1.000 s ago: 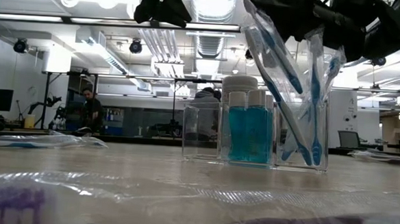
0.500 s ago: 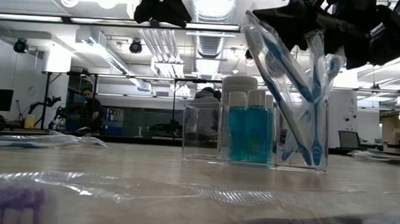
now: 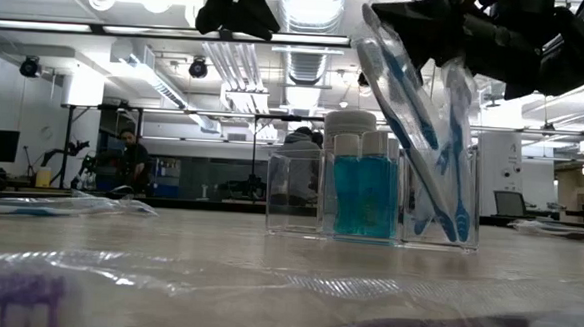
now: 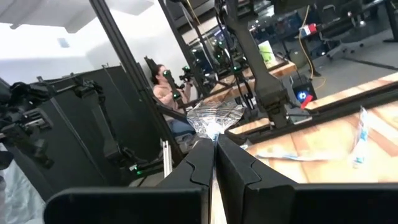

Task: Pick & Place toothbrushing station
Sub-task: Put the blue toothbrush into the transparent organizer

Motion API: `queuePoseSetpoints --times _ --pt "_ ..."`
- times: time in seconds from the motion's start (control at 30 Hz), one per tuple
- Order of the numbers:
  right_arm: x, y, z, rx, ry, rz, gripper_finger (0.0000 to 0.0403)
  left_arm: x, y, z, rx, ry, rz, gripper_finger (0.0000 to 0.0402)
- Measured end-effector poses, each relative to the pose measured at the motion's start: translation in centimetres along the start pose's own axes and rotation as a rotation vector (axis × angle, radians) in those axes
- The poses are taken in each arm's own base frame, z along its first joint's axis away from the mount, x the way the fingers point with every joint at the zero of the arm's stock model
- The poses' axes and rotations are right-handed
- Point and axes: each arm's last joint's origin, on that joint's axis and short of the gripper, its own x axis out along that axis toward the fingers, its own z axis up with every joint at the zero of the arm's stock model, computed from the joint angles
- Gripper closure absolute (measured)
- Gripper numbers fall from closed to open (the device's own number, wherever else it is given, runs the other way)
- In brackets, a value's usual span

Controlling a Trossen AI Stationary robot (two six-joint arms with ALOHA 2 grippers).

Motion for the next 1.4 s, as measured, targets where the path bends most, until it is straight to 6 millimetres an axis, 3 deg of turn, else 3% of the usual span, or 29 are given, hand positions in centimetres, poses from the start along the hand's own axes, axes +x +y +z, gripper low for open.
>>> queuePoseSetpoints --times 0.3,0.73,0.97,1.4 --pt "0.6 0.2 0.7 -0.041 -0.026 0.014 0.0395 0.0 0.0 0.0 0.000 0.000 0.000 0.0273" --pt "1.4 -1.7 -2.0 0.039 -0.043 0.030 0.0395 0.0 0.0 0.0 0.000 0.000 0.000 0.0273" --pt "0.5 -2.2 -4.2 0.137 -0.027 0.039 0.0395 0.0 0.0 0.0 0.000 0.000 0.000 0.0273" --pt "-1.7 -1.9 -4.9 0.181 -0.009 -0.018 0.0395 0.0 0.0 0.0 0.000 0.000 0.000 0.0273"
